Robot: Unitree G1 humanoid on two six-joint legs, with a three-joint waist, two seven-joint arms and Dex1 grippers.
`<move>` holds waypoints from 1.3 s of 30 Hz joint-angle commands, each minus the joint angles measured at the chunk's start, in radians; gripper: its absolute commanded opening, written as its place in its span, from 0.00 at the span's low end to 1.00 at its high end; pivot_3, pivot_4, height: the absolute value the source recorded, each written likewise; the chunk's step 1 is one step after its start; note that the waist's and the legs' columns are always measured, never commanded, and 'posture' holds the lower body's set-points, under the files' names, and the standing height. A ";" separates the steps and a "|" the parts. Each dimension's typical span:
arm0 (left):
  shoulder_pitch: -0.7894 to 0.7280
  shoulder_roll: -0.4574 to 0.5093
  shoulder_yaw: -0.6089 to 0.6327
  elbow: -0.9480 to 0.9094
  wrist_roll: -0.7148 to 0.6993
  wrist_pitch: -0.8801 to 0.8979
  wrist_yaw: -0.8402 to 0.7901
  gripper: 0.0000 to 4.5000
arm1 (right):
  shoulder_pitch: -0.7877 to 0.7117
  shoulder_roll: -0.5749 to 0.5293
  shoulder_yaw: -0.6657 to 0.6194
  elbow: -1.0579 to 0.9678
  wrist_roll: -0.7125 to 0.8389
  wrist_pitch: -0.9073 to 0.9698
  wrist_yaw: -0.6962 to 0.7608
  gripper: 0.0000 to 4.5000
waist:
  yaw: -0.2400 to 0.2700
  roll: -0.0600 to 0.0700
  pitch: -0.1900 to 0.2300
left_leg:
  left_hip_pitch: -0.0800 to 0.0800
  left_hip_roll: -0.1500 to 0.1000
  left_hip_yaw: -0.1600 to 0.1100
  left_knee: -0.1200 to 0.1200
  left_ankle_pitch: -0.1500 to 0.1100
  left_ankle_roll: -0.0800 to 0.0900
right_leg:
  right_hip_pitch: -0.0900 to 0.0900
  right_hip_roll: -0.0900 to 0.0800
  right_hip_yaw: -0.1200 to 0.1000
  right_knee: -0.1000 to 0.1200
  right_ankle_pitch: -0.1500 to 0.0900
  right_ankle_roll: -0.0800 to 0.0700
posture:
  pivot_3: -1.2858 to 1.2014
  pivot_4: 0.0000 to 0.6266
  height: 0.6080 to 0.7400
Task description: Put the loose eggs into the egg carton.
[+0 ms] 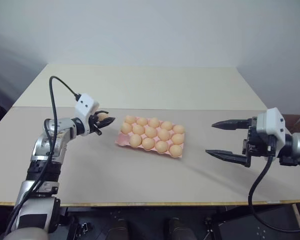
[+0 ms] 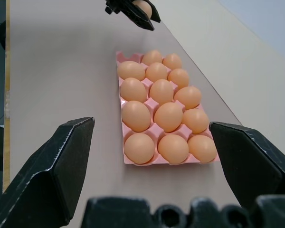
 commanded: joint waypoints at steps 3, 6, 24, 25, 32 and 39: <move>0.008 -0.003 -0.040 -0.050 -0.012 -0.012 -0.064 0.37 | 0.008 -0.003 -0.037 -0.034 0.018 -0.012 -0.013 1.00 | 0.000 0.000 0.000 | 0.000 0.000 0.000 0.000 0.000 0.000 | 0.000 0.001 0.000 0.000 0.000 0.000 | 0.52 0.24 1.00; 0.019 0.006 -0.060 -0.052 -0.010 -0.004 -0.090 0.37 | 0.024 -0.006 -0.051 -0.044 0.022 -0.009 -0.015 1.00 | -0.003 0.000 0.000 | 0.000 0.000 0.000 0.000 0.000 0.000 | 0.000 0.001 0.001 0.000 0.000 0.000 | 0.52 0.24 1.00; 0.067 0.137 0.116 -0.141 -0.116 -0.025 -0.151 1.00 | -0.029 0.000 -0.004 0.003 0.007 -0.025 -0.014 1.00 | -0.009 0.000 0.000 | 0.000 0.001 -0.001 0.001 0.000 0.000 | 0.000 0.001 0.000 0.000 0.000 0.000 | 0.52 0.24 1.00; 0.088 0.159 0.143 -0.163 -0.140 -0.020 -0.171 1.00 | -0.036 0.002 0.001 0.008 0.005 -0.027 -0.013 1.00 | -0.012 0.000 0.000 | 0.000 0.001 -0.001 0.001 0.000 0.000 | 0.000 0.001 0.001 0.000 0.000 0.000 | 0.52 0.24 1.00; 0.391 0.363 0.452 -0.375 -0.311 0.048 -0.317 1.00 | -0.058 0.009 0.023 0.057 -0.014 -0.049 0.004 1.00 | -0.025 0.000 0.000 | 0.000 0.002 0.000 0.000 0.000 0.000 | -0.001 0.001 0.000 0.000 -0.001 -0.001 | 0.52 0.24 1.00; 0.661 0.373 0.732 -0.591 -0.474 0.244 -0.299 1.00 | -0.073 0.029 0.040 0.106 -0.024 -0.058 0.005 1.00 | -0.016 0.000 0.000 | 0.000 0.002 0.001 0.000 0.000 0.000 | -0.002 -0.001 -0.001 0.000 -0.004 -0.006 | 0.52 0.24 1.00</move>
